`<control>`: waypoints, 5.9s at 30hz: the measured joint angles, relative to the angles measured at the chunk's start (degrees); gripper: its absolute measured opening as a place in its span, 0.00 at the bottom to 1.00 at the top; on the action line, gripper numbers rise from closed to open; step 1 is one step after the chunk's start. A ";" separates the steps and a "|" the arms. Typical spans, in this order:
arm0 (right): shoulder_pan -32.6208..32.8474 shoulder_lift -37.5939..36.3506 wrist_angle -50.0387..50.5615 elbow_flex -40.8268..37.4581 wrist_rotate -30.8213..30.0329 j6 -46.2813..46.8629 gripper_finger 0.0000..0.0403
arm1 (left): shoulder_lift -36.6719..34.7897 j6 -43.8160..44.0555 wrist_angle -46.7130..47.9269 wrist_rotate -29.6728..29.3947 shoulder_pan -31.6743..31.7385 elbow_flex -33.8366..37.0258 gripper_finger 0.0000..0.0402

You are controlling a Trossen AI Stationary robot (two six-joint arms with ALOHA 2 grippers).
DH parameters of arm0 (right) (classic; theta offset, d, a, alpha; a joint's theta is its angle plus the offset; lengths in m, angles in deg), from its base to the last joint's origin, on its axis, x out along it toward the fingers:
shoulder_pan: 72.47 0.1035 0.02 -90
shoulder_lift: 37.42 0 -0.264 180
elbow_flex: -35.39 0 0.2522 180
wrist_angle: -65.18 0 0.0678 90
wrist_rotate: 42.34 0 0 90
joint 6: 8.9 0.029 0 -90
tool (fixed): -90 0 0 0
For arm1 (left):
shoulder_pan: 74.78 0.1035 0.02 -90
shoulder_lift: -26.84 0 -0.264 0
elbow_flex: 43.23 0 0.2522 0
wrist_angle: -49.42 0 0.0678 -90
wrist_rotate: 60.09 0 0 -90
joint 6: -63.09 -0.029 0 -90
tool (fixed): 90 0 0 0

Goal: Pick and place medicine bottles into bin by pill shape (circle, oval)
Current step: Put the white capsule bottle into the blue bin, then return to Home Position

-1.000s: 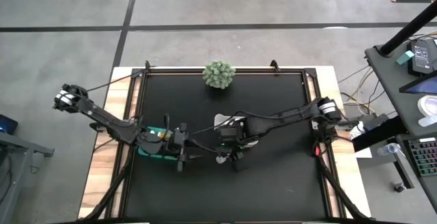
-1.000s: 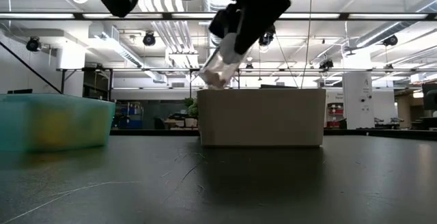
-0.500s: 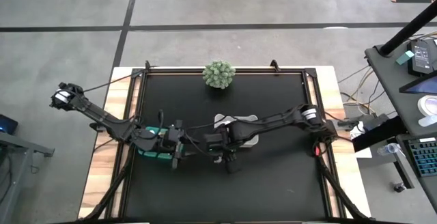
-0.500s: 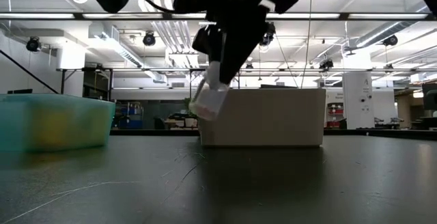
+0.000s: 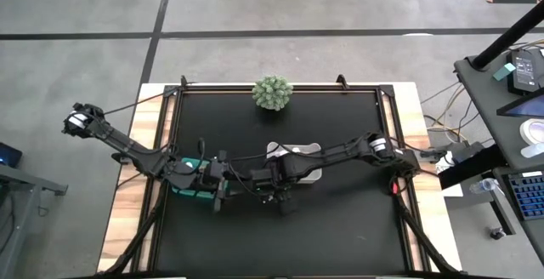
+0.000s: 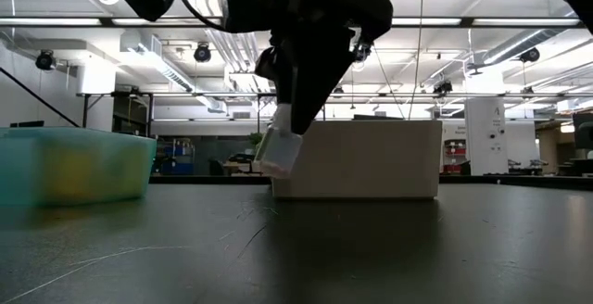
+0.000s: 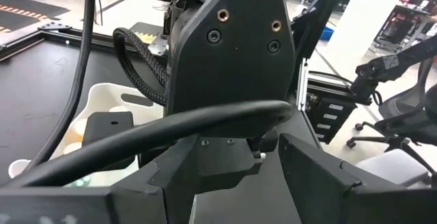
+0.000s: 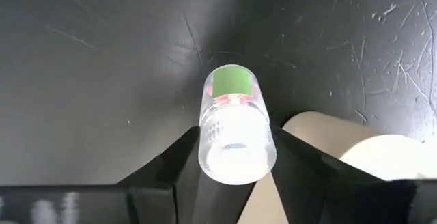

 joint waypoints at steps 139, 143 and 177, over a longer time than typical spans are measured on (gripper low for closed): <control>-7.02 -62.85 -54.79 -63.93 -6.01 -9.76 0.50 | 20.06 70.13 94.14 2.91 -1.61 -36.27 0.30; -7.02 -62.85 -54.76 -63.93 -5.99 -9.76 0.50 | 14.88 75.95 94.22 4.38 -1.86 -27.30 0.30; -7.02 -62.85 -54.78 -63.93 -6.01 -10.07 0.50 | 2.12 77.59 81.13 15.45 -1.72 -5.59 0.54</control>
